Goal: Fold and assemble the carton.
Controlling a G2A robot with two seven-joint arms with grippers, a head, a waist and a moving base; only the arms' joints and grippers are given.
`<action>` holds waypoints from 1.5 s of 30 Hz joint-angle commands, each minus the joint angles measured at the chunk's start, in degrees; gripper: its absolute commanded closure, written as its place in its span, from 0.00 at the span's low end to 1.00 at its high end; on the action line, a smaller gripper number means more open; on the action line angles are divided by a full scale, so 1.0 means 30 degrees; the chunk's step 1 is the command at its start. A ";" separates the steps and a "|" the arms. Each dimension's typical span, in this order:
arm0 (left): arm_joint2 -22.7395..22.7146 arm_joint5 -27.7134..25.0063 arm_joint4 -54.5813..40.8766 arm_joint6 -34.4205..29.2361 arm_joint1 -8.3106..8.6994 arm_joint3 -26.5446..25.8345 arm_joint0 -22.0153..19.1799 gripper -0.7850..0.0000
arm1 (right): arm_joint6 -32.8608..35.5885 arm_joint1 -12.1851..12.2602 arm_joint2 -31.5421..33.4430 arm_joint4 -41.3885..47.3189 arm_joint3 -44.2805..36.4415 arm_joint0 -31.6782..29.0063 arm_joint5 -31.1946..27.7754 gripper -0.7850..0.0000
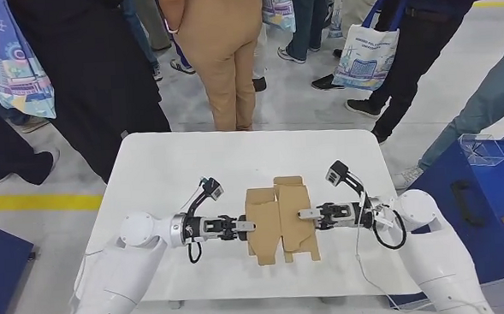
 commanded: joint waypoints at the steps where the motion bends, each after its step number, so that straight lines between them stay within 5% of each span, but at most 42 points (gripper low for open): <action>1: 0.0084 0.0162 -0.0435 -0.0146 -0.0030 0.0059 0.0021 0.56 | 0.0021 0.0044 0.0062 0.0033 -0.0041 -0.0020 -0.0056 1.00; 2: 0.0108 0.0264 -0.0746 -0.0282 -0.0046 0.0102 0.0016 0.00 | 0.0024 0.0078 0.0157 0.0064 -0.0029 -0.0021 -0.0112 1.00; 7: -0.0097 0.0321 -0.1825 -0.0597 -0.0040 0.0471 0.0006 0.00 | 0.0371 0.0302 0.0894 0.0445 0.0342 0.0041 -0.0137 1.00; 12: -0.1871 0.0360 -0.2689 -0.1114 0.0409 0.1619 -0.0017 0.00 | 0.0662 0.0463 0.1224 0.0079 0.0428 0.0039 -0.0042 1.00; 22: -0.2692 -0.0164 -0.0807 -0.0262 0.0804 0.3119 -0.0011 0.00 | 0.0662 0.0463 0.1224 0.0079 0.0428 0.0039 -0.0042 1.00; 29: -0.2692 -0.0164 -0.0807 -0.0262 0.0804 0.3119 -0.0011 0.00 | -0.2726 0.0251 0.2391 0.4020 -0.3704 -0.0285 -0.2957 1.00; 37: -0.2692 -0.0164 -0.0807 -0.0262 0.0804 0.3119 -0.0011 0.00 | -0.5302 0.0041 0.2230 0.3652 -0.9708 0.0016 -0.6480 1.00; 45: -0.2692 -0.0164 -0.0807 -0.0262 0.0804 0.3119 -0.0011 0.00 | -0.6246 -0.0005 0.1450 0.3005 -1.1005 -0.0054 -0.6276 1.00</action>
